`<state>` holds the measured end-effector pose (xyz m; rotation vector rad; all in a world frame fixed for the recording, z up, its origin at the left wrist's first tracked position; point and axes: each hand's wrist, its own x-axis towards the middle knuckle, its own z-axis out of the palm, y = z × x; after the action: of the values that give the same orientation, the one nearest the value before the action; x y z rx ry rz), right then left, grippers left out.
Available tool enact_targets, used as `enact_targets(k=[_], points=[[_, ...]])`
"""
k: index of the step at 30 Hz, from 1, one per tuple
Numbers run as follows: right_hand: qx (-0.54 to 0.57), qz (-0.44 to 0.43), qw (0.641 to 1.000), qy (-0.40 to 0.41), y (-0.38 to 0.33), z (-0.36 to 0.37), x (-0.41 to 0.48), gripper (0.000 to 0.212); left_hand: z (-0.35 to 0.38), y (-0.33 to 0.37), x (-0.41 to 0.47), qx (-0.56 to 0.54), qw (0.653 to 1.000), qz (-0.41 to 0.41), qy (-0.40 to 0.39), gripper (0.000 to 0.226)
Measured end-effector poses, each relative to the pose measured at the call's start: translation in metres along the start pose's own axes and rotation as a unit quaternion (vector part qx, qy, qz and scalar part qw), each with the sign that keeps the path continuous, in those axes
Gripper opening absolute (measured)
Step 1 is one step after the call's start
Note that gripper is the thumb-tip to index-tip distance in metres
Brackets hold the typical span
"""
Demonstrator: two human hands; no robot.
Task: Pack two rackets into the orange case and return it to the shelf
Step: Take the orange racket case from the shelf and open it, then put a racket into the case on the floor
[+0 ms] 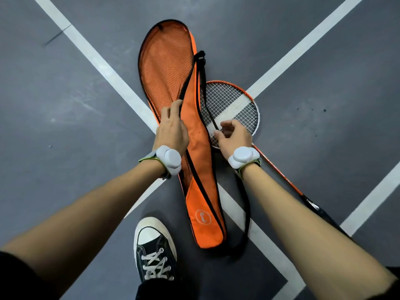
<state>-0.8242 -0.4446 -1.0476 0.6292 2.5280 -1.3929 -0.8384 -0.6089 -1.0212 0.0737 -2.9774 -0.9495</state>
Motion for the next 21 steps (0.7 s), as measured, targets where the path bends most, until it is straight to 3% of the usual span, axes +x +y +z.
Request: enact_targets(k=[5,9,15,21], points=[[-0.076,0.061,0.992,0.079,0.029,-0.038,0.004,0.032,0.007,-0.002,-0.003,0.008,1.000,-0.007,-0.004,0.052],[-0.141,0.100,0.983,0.054,0.057,-0.051,0.003,0.041,0.011,-0.002,0.000,0.010,1.000,-0.021,-0.015,0.055],[-0.161,0.072,0.984,0.010,0.070,-0.048,0.005,0.022,0.013,-0.002,0.001,0.034,0.999,-0.017,-0.012,0.055],[-0.136,0.037,0.990,0.009,0.070,-0.055,0.021,0.021,0.012,-0.006,0.003,0.060,0.998,-0.008,-0.029,0.056]])
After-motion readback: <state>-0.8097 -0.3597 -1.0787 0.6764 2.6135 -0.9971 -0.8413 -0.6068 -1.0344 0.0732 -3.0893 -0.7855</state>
